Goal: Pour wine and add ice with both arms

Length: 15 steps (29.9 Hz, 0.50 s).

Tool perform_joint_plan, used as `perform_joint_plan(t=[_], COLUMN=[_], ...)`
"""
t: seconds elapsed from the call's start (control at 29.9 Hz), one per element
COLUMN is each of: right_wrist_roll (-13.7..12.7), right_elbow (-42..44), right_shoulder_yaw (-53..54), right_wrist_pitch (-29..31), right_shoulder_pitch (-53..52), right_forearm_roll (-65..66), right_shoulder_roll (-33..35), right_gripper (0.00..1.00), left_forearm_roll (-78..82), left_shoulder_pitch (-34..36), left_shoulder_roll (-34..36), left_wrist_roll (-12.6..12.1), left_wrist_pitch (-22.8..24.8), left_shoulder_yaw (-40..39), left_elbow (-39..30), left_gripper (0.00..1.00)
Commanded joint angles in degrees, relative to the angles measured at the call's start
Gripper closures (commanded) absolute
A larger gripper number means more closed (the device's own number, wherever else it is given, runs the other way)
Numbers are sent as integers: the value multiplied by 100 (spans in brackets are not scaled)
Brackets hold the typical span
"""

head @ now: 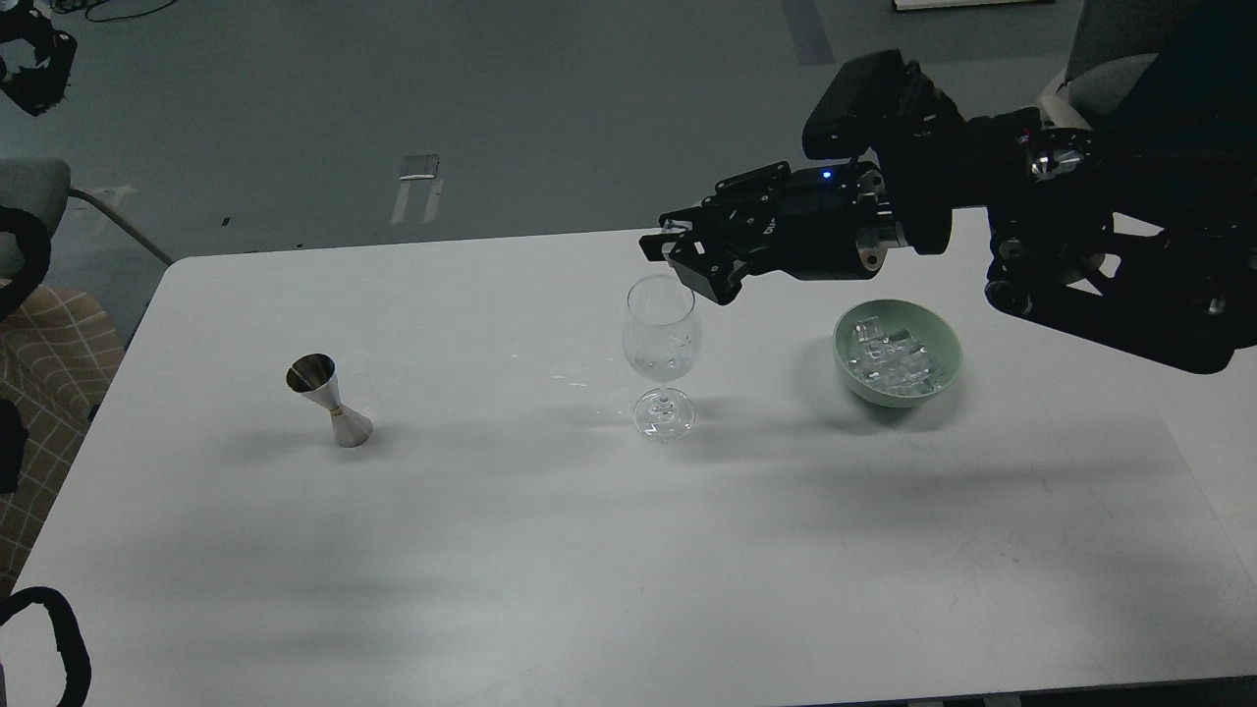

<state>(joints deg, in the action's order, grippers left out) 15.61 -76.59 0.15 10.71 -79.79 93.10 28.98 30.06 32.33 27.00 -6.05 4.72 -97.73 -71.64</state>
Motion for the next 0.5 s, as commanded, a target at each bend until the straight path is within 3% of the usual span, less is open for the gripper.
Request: perform_joint_plan(t=[0.0,0.47], right_wrist_roll=[4,74], right_elbow=[118,303], right_shoulder_yaw=[-146,-550], right_wrist_pitch=[36,854], right_shoulder_pitch=[-133,-862], right_forearm_roll=[7,-318], right_shoulder_roll=[-129,-261], right_gripper=[86,85], left_forearm_roll=[0,0], left_shoulder_pitch=[1,-8], left_shoulder_roll=[-2,-116], left_wrist_roll=[-1,-1], left_wrist_pitch=[2,11], left_shoulder_yaw=[-1,-1], left_elbow=[0,-8], left_gripper=[2,2])
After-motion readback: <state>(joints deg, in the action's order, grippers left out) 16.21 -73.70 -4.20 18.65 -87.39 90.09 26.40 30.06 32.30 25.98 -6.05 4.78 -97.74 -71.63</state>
